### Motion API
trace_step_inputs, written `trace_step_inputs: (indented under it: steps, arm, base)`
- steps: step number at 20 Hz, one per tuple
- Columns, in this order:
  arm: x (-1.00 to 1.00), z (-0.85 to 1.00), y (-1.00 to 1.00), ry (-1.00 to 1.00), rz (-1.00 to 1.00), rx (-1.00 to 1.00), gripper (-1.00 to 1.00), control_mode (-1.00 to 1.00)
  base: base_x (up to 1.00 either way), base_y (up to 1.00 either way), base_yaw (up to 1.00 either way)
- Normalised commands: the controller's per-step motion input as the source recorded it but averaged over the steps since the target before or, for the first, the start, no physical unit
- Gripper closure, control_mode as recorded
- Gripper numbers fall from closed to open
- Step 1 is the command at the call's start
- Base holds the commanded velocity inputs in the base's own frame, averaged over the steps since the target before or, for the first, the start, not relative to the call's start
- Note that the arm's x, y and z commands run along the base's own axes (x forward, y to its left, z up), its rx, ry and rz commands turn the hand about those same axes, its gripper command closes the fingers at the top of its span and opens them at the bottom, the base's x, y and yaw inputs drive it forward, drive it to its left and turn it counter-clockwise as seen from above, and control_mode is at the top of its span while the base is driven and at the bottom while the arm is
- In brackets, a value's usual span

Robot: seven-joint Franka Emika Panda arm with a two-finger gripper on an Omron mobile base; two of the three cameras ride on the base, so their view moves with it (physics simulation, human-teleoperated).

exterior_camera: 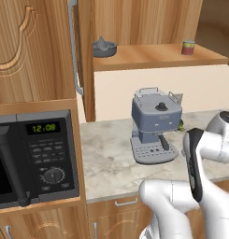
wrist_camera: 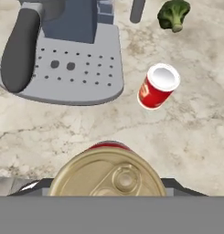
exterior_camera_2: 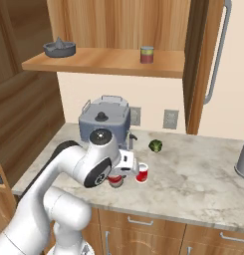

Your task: Pick the cans from the counter and place them in their designated side in the cabinet.

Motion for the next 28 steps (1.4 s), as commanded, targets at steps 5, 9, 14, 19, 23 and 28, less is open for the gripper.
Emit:
trace_step_inputs:
  steps: [5,9,14,19,23,28]
  arm:
    - [-0.19,0.52,0.00,-0.14,0.02,-0.03,1.00,-1.00]
    - [-0.01,0.59,0.00,-0.10,0.03,-0.01,1.00,-1.00]
    - [-0.14,0.59,0.00,-0.07,0.03,-0.01,1.00,-1.00]
    - [-0.21,0.61,0.03,-0.02,0.01,-0.02,1.00,-1.00]
    - [-0.21,0.62,0.06,-0.02,0.01,-0.02,1.00,-1.00]
    - [-0.20,0.59,0.06,-0.10,0.02,-0.01,1.00,-1.00]
  base:
    - [0.00,0.00,0.00]
    - [0.00,0.00,0.00]
    - [0.00,0.00,0.00]
    - [0.00,0.00,0.00]
    - [0.00,0.00,0.00]
    - [0.00,0.00,0.00]
